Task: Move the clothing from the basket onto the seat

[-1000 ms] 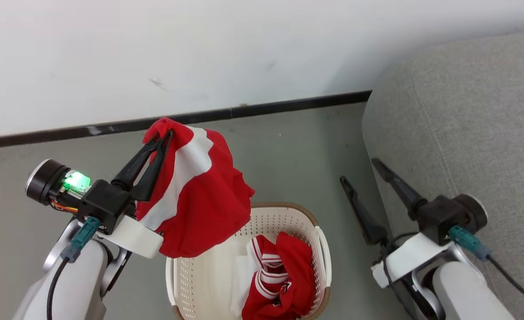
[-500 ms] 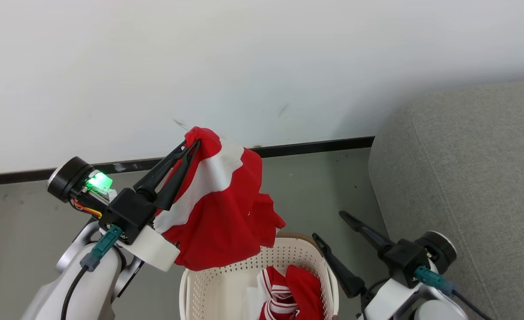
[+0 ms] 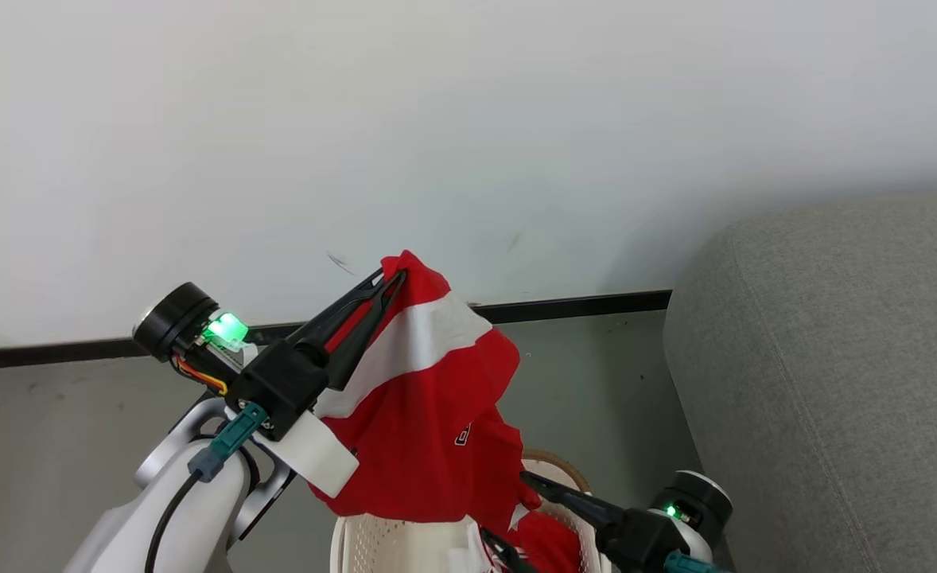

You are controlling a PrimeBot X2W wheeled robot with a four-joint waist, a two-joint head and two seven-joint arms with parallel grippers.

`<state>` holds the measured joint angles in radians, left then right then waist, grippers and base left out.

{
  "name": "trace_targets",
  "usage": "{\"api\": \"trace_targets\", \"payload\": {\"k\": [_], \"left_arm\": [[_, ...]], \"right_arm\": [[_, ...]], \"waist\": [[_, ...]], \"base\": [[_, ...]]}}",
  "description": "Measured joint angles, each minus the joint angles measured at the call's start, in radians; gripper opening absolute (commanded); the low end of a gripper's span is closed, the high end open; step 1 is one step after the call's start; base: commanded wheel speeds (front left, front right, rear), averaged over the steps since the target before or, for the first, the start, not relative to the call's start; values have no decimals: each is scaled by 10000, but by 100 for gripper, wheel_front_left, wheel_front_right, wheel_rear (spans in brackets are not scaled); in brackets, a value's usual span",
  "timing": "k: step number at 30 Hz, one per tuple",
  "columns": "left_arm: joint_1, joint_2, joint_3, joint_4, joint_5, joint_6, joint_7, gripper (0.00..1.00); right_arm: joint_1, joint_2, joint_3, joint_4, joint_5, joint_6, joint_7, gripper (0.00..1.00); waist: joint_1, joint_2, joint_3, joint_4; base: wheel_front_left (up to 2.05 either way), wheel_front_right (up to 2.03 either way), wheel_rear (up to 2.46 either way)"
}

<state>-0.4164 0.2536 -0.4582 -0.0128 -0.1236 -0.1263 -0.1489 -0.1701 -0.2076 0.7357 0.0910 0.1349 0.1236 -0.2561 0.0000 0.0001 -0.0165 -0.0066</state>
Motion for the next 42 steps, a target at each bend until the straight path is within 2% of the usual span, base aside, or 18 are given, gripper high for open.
{"api": "trace_targets", "payload": {"k": [8,15,25,26,27,28,29,35,42], "left_arm": [[-197,-13,-244,-192,-144,-2,364,0],[-418,-17,-424,-382,-259,-8,690,0],[-508,-48,-679,-587,-364,-10,982,0],[-517,-52,-694,-608,-368,-10,1007,0],[-532,-58,-704,-627,-395,-10,1039,0],[-540,-59,-706,-637,-474,-10,1039,0],[-545,-67,-706,-644,-539,-10,1041,0],[-545,-52,-610,-631,-640,-8,1127,0],[-277,-44,-303,-318,-897,96,1126,0]], "right_arm": [[-649,-33,1235,-119,63,2,0,100],[-1394,6,1601,29,-188,2,-2,100],[-2363,502,1850,604,-1210,2,-2,100],[-2452,556,1871,717,-1300,2,-2,70],[-2488,621,1854,798,-1335,2,-2,45],[-2489,686,1837,838,-1352,2,-2,27],[-2488,756,1827,867,-1365,2,-2,0],[-2493,878,1634,1034,-1365,2,-2,0],[-2389,713,460,928,-1252,2,-2,0]], "waist": [[1,0,-174,51],[1,0,-167,95],[1,-1,-99,169],[0,0,-92,181],[0,0,-86,193],[0,0,-80,205],[0,0,-73,217],[1,0,-32,214],[0,0,6,95]], "base": [[0,0,0],[0,0,0],[0,0,0],[0,0,0],[0,0,0],[0,0,0],[0,0,0],[0,0,0],[0,0,0]]}}
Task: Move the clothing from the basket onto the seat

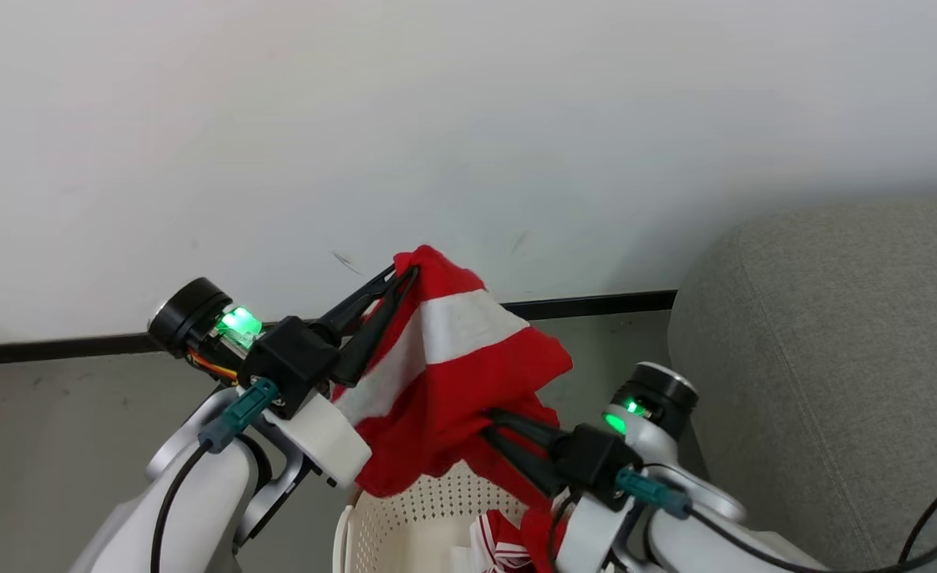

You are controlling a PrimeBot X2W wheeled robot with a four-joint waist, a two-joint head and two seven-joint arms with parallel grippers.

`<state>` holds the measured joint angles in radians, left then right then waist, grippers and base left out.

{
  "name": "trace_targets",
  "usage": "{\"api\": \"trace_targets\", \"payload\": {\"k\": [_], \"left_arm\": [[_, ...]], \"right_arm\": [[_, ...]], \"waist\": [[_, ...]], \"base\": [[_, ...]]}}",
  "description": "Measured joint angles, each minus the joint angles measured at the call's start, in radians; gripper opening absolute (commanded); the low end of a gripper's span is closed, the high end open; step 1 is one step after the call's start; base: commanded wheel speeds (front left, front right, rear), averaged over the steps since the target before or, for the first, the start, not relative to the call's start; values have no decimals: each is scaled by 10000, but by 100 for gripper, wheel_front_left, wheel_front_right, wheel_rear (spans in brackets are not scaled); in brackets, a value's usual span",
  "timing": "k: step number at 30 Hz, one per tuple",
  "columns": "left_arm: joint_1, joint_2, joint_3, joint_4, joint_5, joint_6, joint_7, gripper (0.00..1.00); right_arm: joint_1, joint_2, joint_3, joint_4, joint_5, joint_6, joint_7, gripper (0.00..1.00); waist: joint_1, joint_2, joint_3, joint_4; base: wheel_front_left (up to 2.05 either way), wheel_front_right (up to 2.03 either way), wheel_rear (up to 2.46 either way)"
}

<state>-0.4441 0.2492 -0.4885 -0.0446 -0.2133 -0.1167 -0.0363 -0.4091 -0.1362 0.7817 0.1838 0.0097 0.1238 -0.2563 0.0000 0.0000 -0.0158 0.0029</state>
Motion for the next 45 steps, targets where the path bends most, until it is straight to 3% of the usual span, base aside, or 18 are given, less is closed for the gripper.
{"api": "trace_targets", "payload": {"k": [9,10,11,12,13,14,15,36,45], "left_arm": [[716,-138,270,414,-445,299,-201,0],[769,-198,288,433,-502,311,-274,11],[836,-247,286,447,-522,318,-286,34],[896,-276,280,477,-533,318,-360,48],[948,-288,282,502,-591,318,-370,81],[948,-288,282,502,-591,318,-370,94],[1024,-295,291,522,-640,320,-435,100],[2240,-784,-221,692,-1106,303,-1189,100],[2505,-932,-483,694,-1106,301,-1402,100]], "right_arm": [[738,-408,-2259,-974,84,2,0,0],[800,-447,-2462,-1104,77,4,0,0],[826,-499,-2663,-1181,46,4,0,0],[850,-548,-2892,-1248,12,2,0,0],[916,-596,-3133,-1375,-6,2,0,0],[916,-596,-3133,-1375,-6,2,0,0],[988,-614,-3350,-1478,-6,2,0,0],[2572,-934,-6757,-2675,-683,2,0,0],[3446,-775,-7549,-3104,-777,2,0,0]], "waist": [[0,0,31,-251],[1,0,35,-283],[1,0,38,-316],[0,0,40,-348],[0,0,40,-380],[0,0,40,-380],[0,0,38,-414],[0,0,-140,-953],[1,0,-244,-1217]], "base": [[0,0,0],[0,0,0],[0,0,0],[0,0,0],[0,0,0],[0,0,0],[0,0,0],[0,0,0],[0,0,0]]}}
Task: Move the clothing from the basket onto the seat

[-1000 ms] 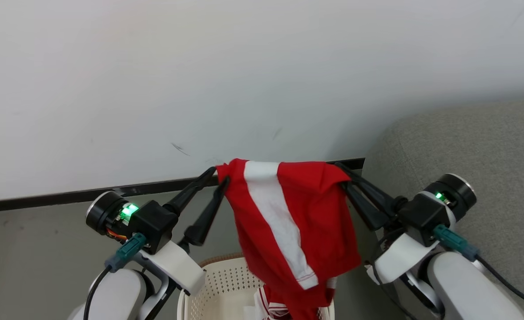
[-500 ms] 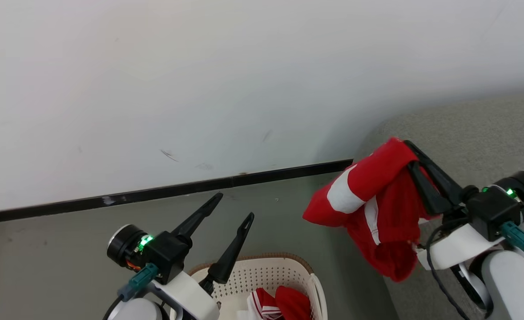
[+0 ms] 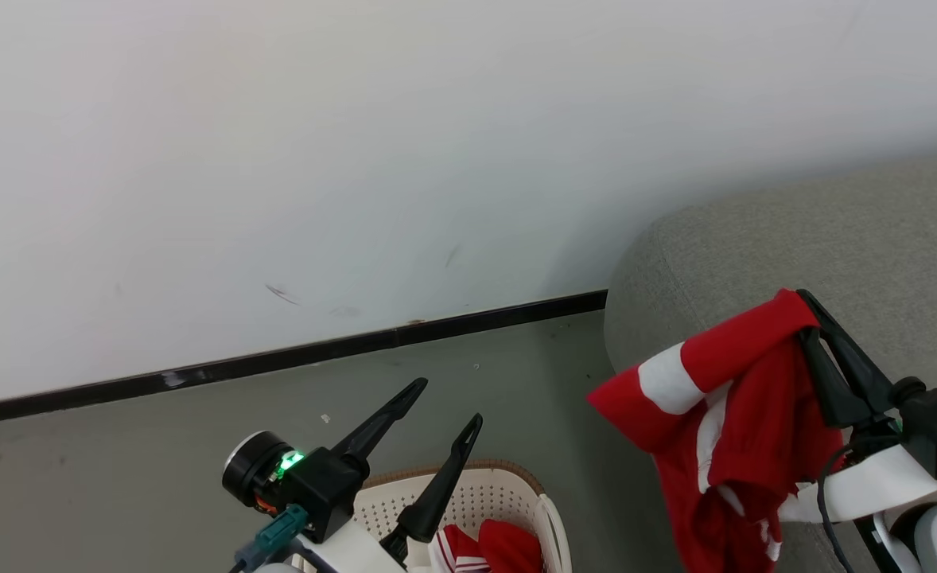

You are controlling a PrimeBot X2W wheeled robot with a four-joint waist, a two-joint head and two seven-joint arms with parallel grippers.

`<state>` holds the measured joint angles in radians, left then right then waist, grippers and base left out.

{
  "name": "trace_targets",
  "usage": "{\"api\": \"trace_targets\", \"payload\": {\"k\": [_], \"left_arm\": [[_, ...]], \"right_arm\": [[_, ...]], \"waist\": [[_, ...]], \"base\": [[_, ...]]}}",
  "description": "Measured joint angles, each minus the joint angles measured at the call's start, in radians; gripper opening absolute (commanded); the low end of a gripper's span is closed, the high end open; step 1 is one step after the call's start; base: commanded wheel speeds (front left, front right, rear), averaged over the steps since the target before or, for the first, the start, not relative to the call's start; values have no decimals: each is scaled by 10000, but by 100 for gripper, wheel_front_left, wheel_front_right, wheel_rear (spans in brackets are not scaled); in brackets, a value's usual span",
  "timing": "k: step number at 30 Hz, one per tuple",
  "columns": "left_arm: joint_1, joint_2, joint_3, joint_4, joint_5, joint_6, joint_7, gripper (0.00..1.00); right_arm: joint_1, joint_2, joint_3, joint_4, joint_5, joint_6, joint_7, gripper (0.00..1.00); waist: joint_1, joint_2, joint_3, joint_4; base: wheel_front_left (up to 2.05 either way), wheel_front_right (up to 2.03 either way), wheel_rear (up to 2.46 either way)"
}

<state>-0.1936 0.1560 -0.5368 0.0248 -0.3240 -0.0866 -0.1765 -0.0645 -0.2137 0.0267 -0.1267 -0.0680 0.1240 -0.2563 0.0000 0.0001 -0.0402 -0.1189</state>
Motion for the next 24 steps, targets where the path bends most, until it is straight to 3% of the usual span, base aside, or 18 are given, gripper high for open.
{"api": "trace_targets", "payload": {"k": [17,24], "left_arm": [[31,-259,-416,-19,19,-12,-98,100],[31,-240,-445,-52,94,-12,-98,100]], "right_arm": [[841,186,-606,-276,84,0,0,0],[508,-203,-604,132,514,0,2,0]], "waist": [[0,0,-27,-352],[0,0,88,-262]], "base": [[0,0,0],[0,0,0]]}}
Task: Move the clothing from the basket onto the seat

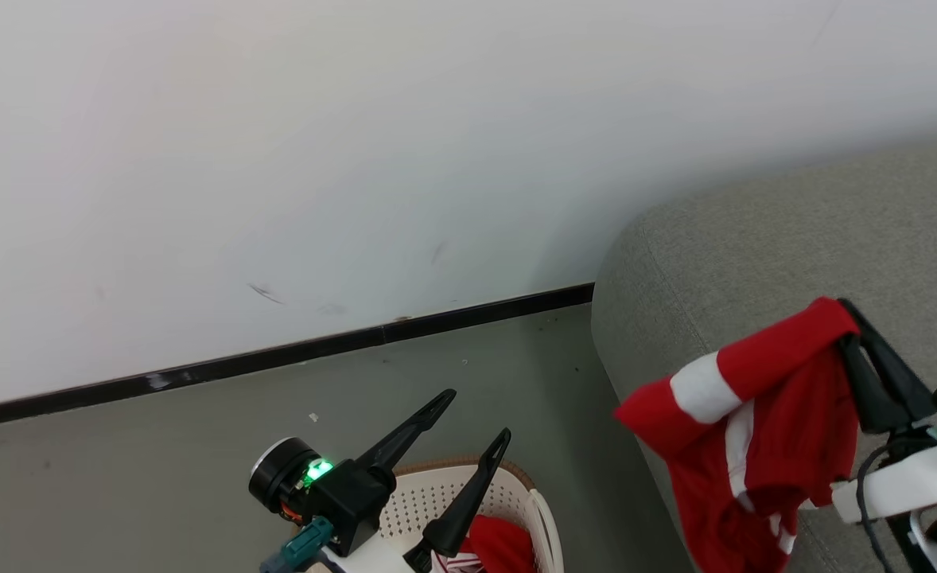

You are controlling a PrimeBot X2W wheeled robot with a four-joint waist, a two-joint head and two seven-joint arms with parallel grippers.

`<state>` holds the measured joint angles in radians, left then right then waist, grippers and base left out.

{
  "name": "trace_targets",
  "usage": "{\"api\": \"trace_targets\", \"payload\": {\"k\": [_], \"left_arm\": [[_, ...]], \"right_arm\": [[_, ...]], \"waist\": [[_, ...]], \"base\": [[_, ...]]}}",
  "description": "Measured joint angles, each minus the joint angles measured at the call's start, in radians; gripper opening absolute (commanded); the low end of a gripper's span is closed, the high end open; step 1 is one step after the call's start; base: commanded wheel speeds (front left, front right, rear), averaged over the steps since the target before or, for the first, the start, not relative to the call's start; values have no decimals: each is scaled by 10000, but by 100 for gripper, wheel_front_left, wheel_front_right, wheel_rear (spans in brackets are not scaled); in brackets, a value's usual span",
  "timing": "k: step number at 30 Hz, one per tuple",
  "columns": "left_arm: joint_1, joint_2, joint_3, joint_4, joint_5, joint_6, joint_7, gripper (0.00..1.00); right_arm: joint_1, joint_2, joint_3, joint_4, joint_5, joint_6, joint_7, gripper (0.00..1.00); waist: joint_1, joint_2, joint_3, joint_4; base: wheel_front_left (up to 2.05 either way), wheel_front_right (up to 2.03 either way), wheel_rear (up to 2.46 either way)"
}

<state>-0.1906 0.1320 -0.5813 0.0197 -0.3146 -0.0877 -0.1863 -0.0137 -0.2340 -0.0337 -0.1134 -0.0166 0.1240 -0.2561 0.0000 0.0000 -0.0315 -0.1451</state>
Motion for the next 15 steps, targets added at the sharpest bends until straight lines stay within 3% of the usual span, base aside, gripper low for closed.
{"api": "trace_targets", "payload": {"k": [7,15], "left_arm": [[0,23,8,-128,52,19,4,100],[-13,65,8,-397,161,59,142,100]], "right_arm": [[-1639,-970,-230,663,581,0,128,0],[-3680,-1879,-1220,1563,1498,0,782,0]], "waist": [[0,0,211,7],[1,0,584,-26]], "base": [[0,0,0],[0,0,0]]}}
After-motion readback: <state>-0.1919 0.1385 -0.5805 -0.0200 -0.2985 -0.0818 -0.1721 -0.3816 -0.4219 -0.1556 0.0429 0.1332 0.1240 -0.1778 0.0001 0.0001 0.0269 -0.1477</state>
